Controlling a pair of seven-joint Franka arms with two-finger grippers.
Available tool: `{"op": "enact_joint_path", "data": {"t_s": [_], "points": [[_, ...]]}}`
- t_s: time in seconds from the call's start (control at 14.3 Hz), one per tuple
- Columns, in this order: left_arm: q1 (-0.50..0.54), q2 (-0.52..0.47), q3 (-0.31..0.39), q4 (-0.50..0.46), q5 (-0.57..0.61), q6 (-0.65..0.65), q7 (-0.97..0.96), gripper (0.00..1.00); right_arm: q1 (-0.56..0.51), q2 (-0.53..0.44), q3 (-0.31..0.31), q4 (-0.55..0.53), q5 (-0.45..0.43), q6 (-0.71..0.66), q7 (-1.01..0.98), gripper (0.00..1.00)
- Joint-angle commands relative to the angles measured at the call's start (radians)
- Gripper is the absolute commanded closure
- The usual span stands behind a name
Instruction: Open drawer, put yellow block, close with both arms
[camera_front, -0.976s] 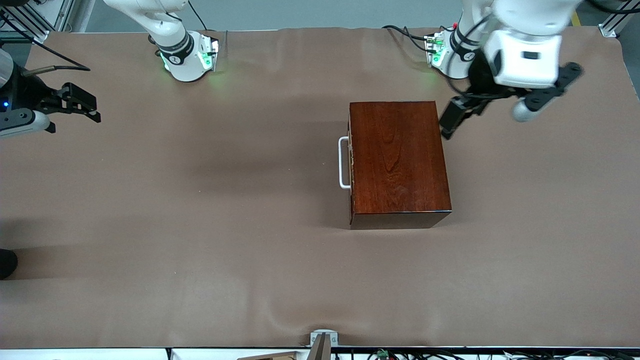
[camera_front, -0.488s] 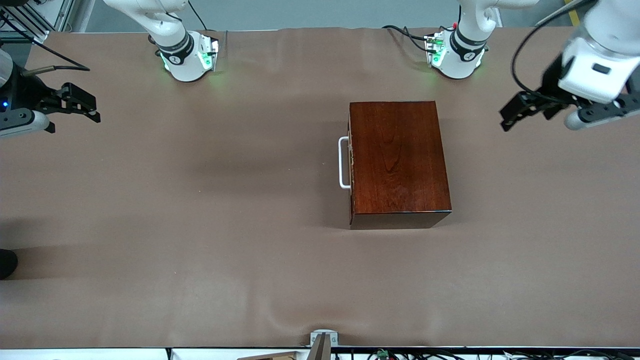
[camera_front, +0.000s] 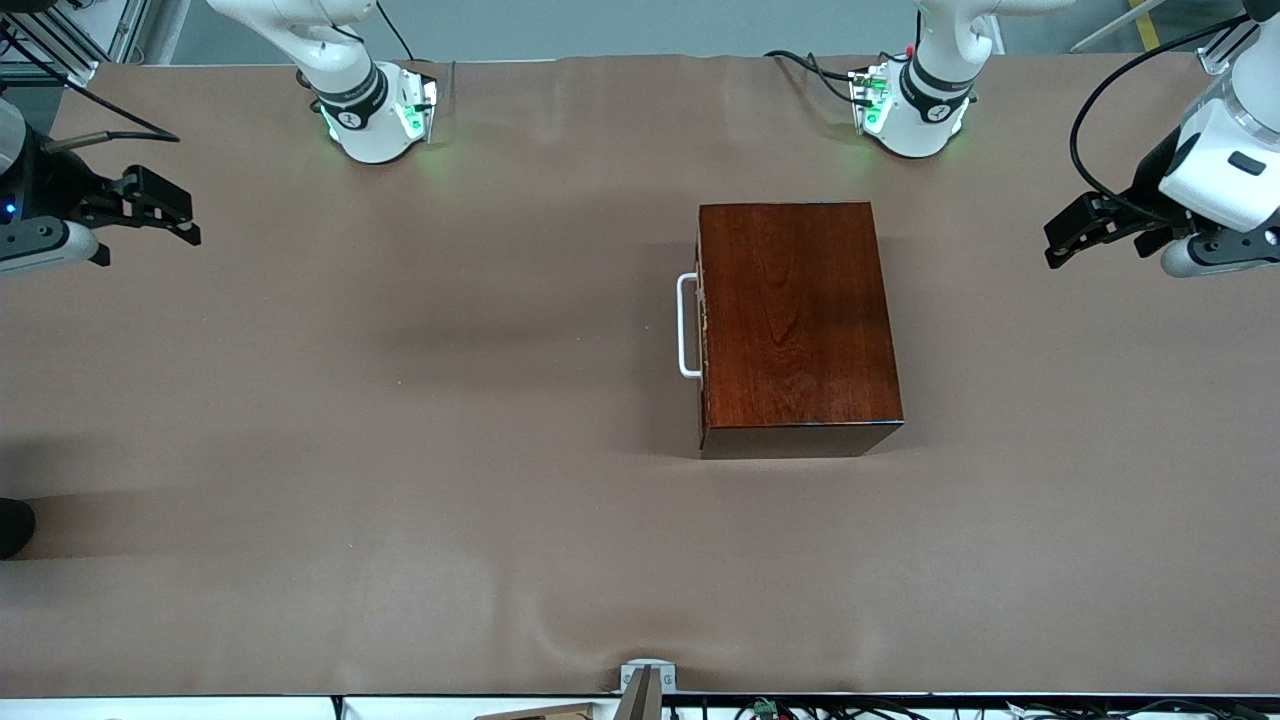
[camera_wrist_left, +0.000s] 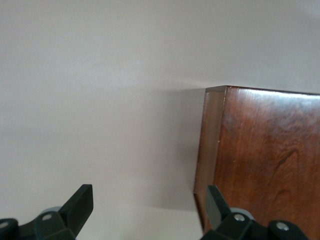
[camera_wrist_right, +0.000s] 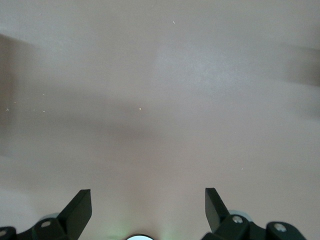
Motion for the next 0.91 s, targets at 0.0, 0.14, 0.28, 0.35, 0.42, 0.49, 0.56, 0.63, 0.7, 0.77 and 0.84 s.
{"op": "enact_joint_path", "data": {"t_s": [0.0,0.14,0.28,0.35,0.42,0.49,0.56,0.63,0.7,0.77,0.84], "points": [[0.035,-0.013,-0.008,-0.012,0.025,0.023,0.117,0.0,-0.026,-0.018,0.015,-0.007,-0.007,-0.002,-0.008,0.0],[0.063,-0.016,-0.014,-0.019,0.021,0.04,0.218,0.0,-0.034,-0.018,0.016,-0.007,-0.007,-0.002,-0.001,0.0],[0.072,-0.028,-0.029,-0.024,0.019,0.036,0.232,0.0,-0.035,-0.018,0.016,-0.007,-0.003,-0.002,0.035,0.0],[0.074,-0.028,-0.034,-0.022,0.017,0.036,0.234,0.0,-0.034,-0.018,0.016,-0.007,-0.003,-0.002,0.038,0.0],[0.074,-0.026,-0.036,-0.016,0.014,0.036,0.234,0.0,-0.034,-0.018,0.016,-0.007,-0.003,-0.002,0.038,0.0],[0.074,-0.023,-0.036,-0.012,0.013,0.034,0.235,0.0,-0.034,-0.018,0.016,-0.007,-0.002,-0.002,0.036,0.0],[0.074,-0.019,-0.034,-0.007,0.011,0.033,0.238,0.0,-0.034,-0.018,0.016,-0.007,-0.003,-0.002,0.038,0.0],[0.07,-0.016,-0.03,-0.003,0.011,0.034,0.238,0.0,-0.034,-0.018,0.016,-0.007,-0.002,-0.002,0.038,0.0],[0.07,-0.013,-0.027,0.007,0.011,0.033,0.238,0.0,-0.032,-0.018,0.016,-0.007,-0.002,-0.002,0.038,0.0],[0.07,-0.013,-0.025,0.01,0.011,0.033,0.237,0.0,-0.032,-0.018,0.016,-0.007,-0.003,-0.002,0.038,0.0],[0.072,-0.013,-0.025,0.01,0.011,0.033,0.237,0.0,-0.032,-0.018,0.016,-0.007,-0.002,-0.002,0.038,0.0]]}}
